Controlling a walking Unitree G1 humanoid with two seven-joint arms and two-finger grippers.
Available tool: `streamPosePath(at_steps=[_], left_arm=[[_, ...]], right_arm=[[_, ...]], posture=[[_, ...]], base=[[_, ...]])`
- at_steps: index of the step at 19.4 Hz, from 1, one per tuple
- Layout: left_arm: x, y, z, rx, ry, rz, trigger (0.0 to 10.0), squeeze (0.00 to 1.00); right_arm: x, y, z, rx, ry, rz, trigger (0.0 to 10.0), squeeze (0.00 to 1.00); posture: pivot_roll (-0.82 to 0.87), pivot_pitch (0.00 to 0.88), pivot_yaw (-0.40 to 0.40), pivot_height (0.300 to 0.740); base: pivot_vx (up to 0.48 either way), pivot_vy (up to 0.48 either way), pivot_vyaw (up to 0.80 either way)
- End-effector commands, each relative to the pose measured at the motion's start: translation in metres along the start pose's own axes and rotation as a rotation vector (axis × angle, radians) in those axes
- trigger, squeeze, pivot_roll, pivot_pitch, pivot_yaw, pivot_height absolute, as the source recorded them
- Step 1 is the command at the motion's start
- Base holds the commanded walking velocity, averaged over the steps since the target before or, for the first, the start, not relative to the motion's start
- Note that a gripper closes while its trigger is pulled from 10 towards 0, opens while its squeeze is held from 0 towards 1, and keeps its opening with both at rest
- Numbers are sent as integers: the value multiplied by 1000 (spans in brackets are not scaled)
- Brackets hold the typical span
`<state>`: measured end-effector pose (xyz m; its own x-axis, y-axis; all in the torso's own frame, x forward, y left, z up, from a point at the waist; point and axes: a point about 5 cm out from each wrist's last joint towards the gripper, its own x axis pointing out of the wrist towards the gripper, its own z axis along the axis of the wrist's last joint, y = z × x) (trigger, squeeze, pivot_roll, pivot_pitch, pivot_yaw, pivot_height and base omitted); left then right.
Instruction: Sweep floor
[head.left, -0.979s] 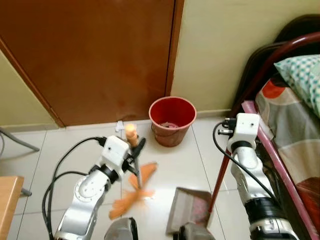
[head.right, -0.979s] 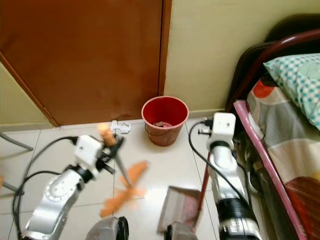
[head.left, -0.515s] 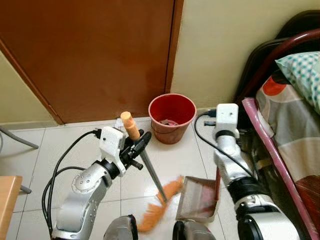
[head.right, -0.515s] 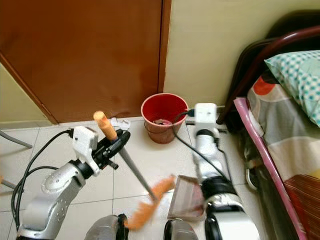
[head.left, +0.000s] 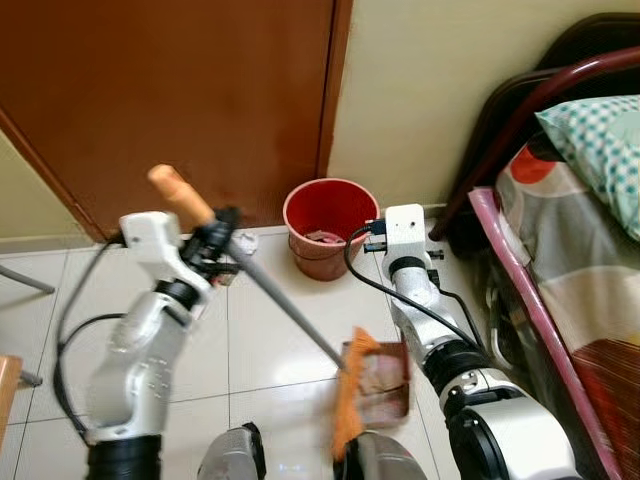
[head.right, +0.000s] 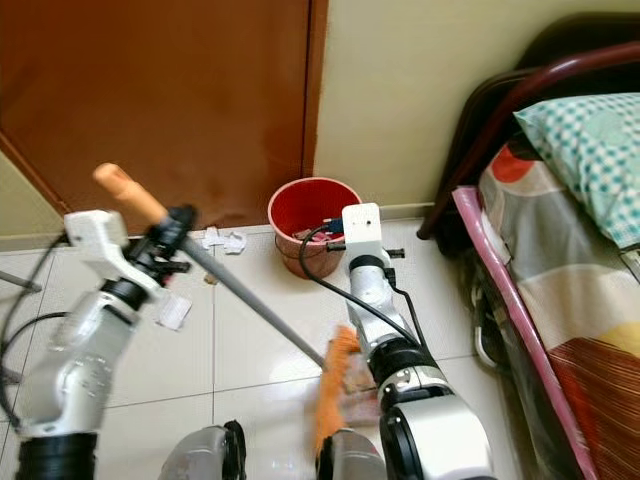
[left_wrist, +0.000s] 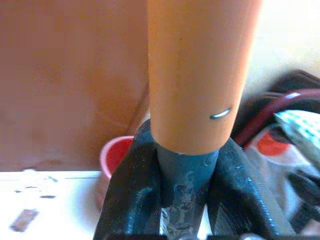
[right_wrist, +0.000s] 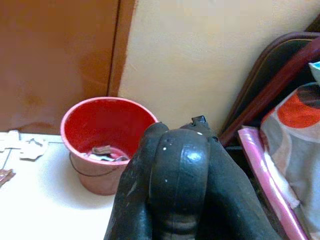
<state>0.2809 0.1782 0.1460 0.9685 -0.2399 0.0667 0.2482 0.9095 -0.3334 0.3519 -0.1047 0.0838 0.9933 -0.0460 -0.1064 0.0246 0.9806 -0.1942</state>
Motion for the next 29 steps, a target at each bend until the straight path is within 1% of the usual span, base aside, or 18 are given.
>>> streamPosePath(at_steps=[1, 3, 4, 5, 6, 8, 9, 11, 12, 14, 15, 16, 17, 19, 22, 24, 27, 29], left_arm=[[-1, 11, 18, 32, -80, 37, 10000, 0], [-6, 29, 24, 88, -78, 84, 10000, 0], [-7, 33, 23, 104, -70, 97, 10000, 0], [-16, 44, 14, 167, -24, 116, 10000, 0], [-21, 50, 5, 192, 9, 139, 10000, 0], [-27, 54, -8, 234, 52, 161, 10000, 0], [-30, 56, -17, 250, 79, 170, 10000, 0], [-35, 55, -29, 276, 111, 173, 10000, 0], [-37, 53, -36, 320, 132, 165, 10000, 0], [-39, 54, -41, 348, 144, 176, 10000, 0], [-39, 55, -42, 358, 146, 183, 10000, 0], [-41, 57, -44, 385, 149, 199, 10000, 0], [-42, 58, -45, 385, 151, 205, 10000, 0], [-46, 65, -51, 404, 164, 252, 10000, 0], [-50, 68, -58, 412, 187, 275, 10000, 0], [-51, 66, -63, 405, 197, 275, 10000, 0], [-50, 63, -68, 388, 207, 268, 10000, 0], [-55, 63, -74, 378, 224, 264, 10000, 0]], right_arm=[[-2, -2, -9, 9, 37, 13, 10000, 0], [-3, -4, -11, 13, 31, 37, 10000, 0], [-3, -4, -12, 16, 30, 45, 10000, 0], [-4, -6, -12, 56, 12, 80, 10000, 0], [-5, -7, -11, 86, -3, 101, 10000, 0], [-6, -10, -10, 145, -15, 124, 10000, 0], [-6, -15, -8, 174, -34, 131, 10000, 0], [-5, -24, 5, 206, -105, 144, 10000, 0], [-5, -32, 16, 233, -154, 133, 10000, 0], [-7, -43, 39, 265, -239, 126, 10000, 0], [-8, -46, 46, 281, -256, 125, 10000, 0], [-11, -51, 59, 298, -292, 133, 10000, 0], [-12, -52, 62, 301, -301, 133, 10000, 0], [-17, -63, 83, 319, -338, 148, 10000, 0], [-19, -70, 107, 351, -379, 164, 10000, 0], [-19, -72, 126, 372, -413, 190, 10000, 0], [-20, -75, 147, 386, -453, 206, 10000, 0], [-19, -81, 163, 379, -501, 201, 10000, 0]], posture=[[80, 156, -73, 740], [85, 151, -74, 740], [85, 151, -74, 740], [88, 148, -74, 740], [89, 144, -73, 740], [89, 140, -73, 740], [90, 136, -72, 740], [85, 128, -70, 740], [82, 126, -68, 740], [77, 124, -65, 740], [77, 124, -65, 740], [68, 115, -64, 740], [68, 115, -64, 740], [57, 109, -66, 740], [47, 107, -66, 740], [40, 107, -67, 740], [36, 106, -64, 740], [35, 106, -59, 740]], base=[[0, 0, 0], [0, 0, 0], [0, 0, 0], [0, 0, 0], [0, 0, 0], [0, 0, 0], [0, 0, 0], [0, 0, 0], [0, 0, 0], [0, 0, 0], [0, 0, 0], [0, 0, 0], [0, 0, 0], [0, 0, 0], [0, 0, 0], [0, 0, 0], [0, 0, 0], [0, 0, 0]])
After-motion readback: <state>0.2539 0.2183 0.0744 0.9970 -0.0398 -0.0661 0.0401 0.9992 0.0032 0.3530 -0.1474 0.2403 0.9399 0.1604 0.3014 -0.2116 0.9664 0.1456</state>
